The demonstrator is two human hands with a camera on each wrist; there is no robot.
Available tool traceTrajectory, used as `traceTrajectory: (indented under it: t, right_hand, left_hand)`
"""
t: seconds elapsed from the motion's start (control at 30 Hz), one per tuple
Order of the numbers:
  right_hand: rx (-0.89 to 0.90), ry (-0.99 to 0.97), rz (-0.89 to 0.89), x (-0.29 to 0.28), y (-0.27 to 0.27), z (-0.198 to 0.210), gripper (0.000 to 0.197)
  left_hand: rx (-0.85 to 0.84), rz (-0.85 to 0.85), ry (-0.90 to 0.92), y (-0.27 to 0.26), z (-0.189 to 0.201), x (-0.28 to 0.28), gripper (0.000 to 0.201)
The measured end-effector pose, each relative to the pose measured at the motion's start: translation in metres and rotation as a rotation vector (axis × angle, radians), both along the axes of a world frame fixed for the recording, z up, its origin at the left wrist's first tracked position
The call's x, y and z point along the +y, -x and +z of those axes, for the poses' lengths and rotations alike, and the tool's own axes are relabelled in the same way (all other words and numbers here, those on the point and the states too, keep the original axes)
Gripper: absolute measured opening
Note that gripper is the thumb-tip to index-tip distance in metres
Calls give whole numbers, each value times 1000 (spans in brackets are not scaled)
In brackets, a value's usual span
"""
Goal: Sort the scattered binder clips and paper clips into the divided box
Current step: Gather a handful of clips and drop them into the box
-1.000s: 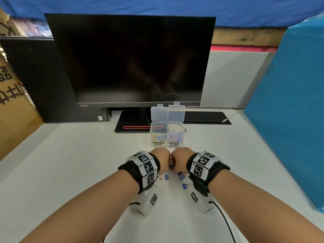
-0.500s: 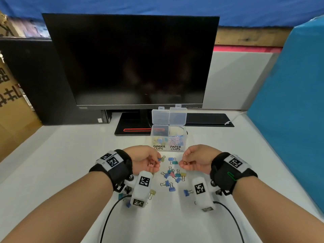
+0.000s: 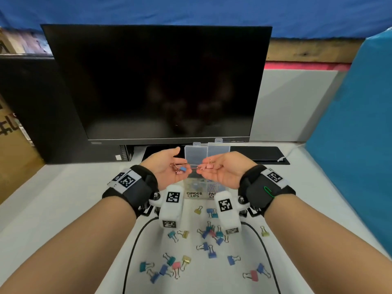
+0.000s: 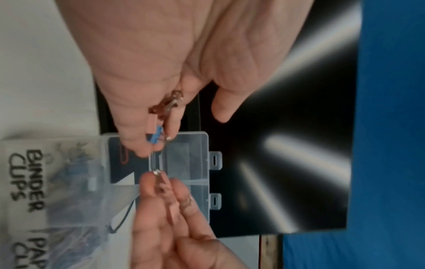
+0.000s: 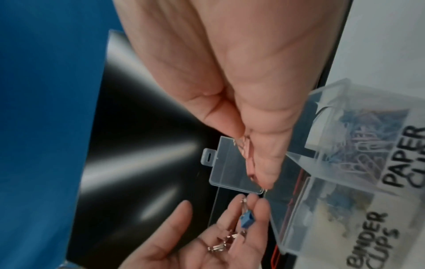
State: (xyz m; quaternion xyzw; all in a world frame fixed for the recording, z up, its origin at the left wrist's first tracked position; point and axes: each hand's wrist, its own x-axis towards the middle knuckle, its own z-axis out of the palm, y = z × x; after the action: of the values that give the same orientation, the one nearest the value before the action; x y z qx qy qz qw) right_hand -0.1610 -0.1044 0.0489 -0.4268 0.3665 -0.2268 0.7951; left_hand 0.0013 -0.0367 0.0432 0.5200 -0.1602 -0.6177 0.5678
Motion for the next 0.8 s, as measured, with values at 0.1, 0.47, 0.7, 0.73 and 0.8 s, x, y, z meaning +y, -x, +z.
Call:
traceTrajectory:
  t: [0.1,0.47,0.7,0.73,0.8]
  right_hand:
    - [121,65,30,-6,-9,0,38]
    - [393,372,168,-1,34,7,22]
    - [1019,696,613,35,97,-10,36]
    - [1075,697,670,44,106,-15,47]
    - [1120,672,720,62,123,-25,68]
  left_hand:
    - [43,-56,-23,-9,-3,-10,70]
    - [-27,-120,-17,2,3,-7,76]
    - [-881,-396,-27,22,13,42,24]
    - [-1100,-535,-91,23,12,54,24]
    - [-1345,-779,-257,22,2,79,47]
